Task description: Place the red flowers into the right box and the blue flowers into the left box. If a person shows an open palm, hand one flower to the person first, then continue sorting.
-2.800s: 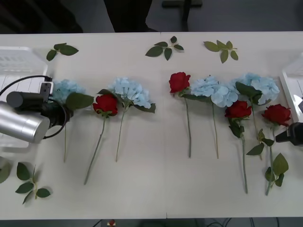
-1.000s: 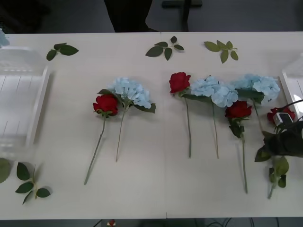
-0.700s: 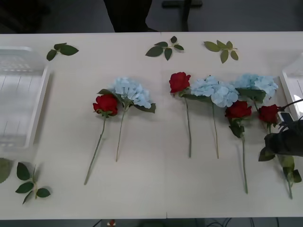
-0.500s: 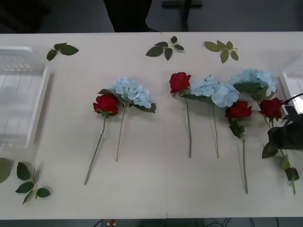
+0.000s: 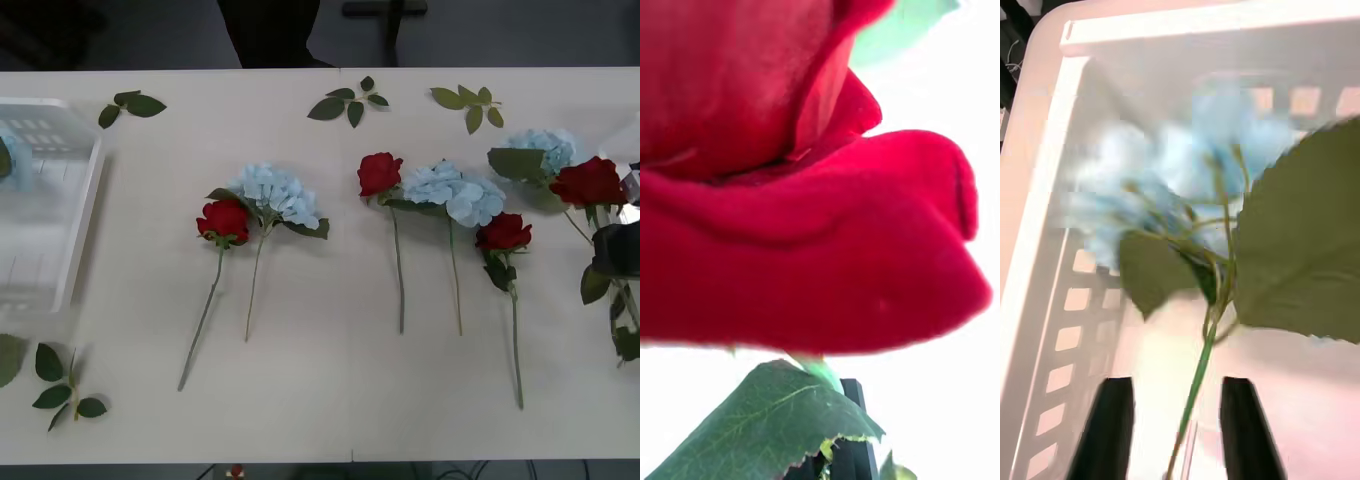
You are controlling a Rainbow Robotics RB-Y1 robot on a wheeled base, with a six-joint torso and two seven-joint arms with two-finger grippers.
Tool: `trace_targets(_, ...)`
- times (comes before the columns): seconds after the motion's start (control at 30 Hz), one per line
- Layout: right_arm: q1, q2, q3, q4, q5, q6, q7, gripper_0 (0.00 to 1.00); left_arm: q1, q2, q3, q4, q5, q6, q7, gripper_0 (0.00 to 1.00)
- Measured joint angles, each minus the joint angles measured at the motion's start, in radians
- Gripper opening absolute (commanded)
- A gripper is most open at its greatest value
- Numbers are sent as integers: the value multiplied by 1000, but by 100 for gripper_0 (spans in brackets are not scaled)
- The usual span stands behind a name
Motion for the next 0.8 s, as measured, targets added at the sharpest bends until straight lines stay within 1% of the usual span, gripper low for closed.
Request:
trace_targets(0.03,0,11,-13,-9,0,13,0,1,0,0,0,0,6,0,0,58)
trace_targets(0.07,0,20,-22,-17,0,21,0,6,0,0,0,-1,10,0,0,62)
trace_targets(0.1,0,27,-28,-23,0,26,0,33,0,0,0,-3,14,0,0,68)
trace_targets(0.13,0,32,-31,-27,0,28,0,73,0,0,0,-8,16,1,0,72)
trace_targets(0.2,0,35,-29,-30,0,28,-1,100,0,0,0,-29,16,22,0,75)
trace_targets(0.3,0,35,-25,-30,1,28,-1,100,0,0,0,-96,19,111,0,78)
trace_targets(0.47,0,35,-24,-31,1,31,-1,100,-2,-1,0,-258,51,315,0,80)
trace_targets(0.57,0,35,-24,-31,6,39,-1,100,-10,-18,0,-353,59,408,3,85)
trace_targets(0.6,0,35,-24,-31,10,49,-1,100,-14,-35,0,-384,58,431,11,88)
trace_targets(0.63,0,35,-24,-31,16,56,-1,100,-17,-56,0,-411,56,448,32,92)
trace_targets(0.7,2,35,-24,-31,26,60,-1,100,-20,-105,-4,-467,34,472,107,98)
trace_targets(0.73,5,35,-25,-31,29,59,-1,100,-20,-132,-11,-492,15,479,155,100)
trace_targets(0.8,14,35,-25,-31,35,58,-1,100,-20,-184,-44,-533,-40,483,226,100)
